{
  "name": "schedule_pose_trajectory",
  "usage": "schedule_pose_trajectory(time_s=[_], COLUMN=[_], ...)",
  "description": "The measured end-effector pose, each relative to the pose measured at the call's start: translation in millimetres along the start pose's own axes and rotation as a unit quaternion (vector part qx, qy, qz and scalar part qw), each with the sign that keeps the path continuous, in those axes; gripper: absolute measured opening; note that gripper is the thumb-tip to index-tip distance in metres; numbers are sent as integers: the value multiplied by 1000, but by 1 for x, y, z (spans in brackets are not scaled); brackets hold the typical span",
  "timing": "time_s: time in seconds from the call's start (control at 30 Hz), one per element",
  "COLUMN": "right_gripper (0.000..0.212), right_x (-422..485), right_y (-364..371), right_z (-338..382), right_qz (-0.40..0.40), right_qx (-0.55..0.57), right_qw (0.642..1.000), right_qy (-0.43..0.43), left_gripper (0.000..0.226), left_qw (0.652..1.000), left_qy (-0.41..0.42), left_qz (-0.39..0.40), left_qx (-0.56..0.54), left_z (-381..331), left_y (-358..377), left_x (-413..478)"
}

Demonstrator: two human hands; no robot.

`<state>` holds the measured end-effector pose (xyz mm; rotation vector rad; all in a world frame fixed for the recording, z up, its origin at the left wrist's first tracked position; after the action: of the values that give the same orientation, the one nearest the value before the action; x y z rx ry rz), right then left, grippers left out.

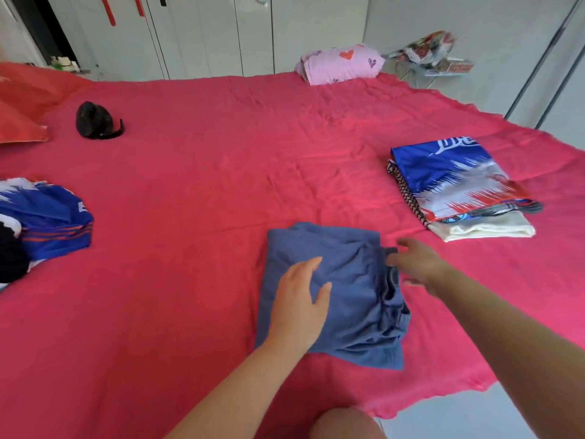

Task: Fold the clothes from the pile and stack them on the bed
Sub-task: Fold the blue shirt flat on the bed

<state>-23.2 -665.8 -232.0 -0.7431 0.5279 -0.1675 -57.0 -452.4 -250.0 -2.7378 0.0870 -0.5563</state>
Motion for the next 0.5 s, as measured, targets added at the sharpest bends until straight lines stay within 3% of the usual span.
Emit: schedule_pose_trajectory(time_s=[0.1, 0.23, 0.4, 0.5], right_gripper=[59, 55, 60, 85], right_x=[1, -2, -3, 1], right_y=[1, 36, 74, 74], right_z=[-15, -6, -20, -30], right_qz=[-136, -181, -110, -92], right_qx=[-144, -269, -462, -427], right_qw=[979, 919, 856, 872], right_qy=[-48, -223, -204, -219], left_gripper=[49, 53, 58, 59], left_qw=[992, 971, 926, 919], left_qy=[-41, -103, -185, -201], left_qz=[6, 54, 168, 174], left_qx=[116, 210, 282, 292], left_z=[18, 35, 57, 64], left_y=[-10, -18, -10, -8], left_x=[8, 15, 13, 11])
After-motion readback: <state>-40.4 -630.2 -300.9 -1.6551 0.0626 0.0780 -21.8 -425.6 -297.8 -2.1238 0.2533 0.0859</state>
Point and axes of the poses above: each hand's wrist, its own x-axis towards the middle knuckle, its own y-axis out of the palm, z = x × y, the point moved 3 cm from there along x, towards the middle knuckle, and after that the axes turned 14 degrees about -x, right-handed, at the moved point
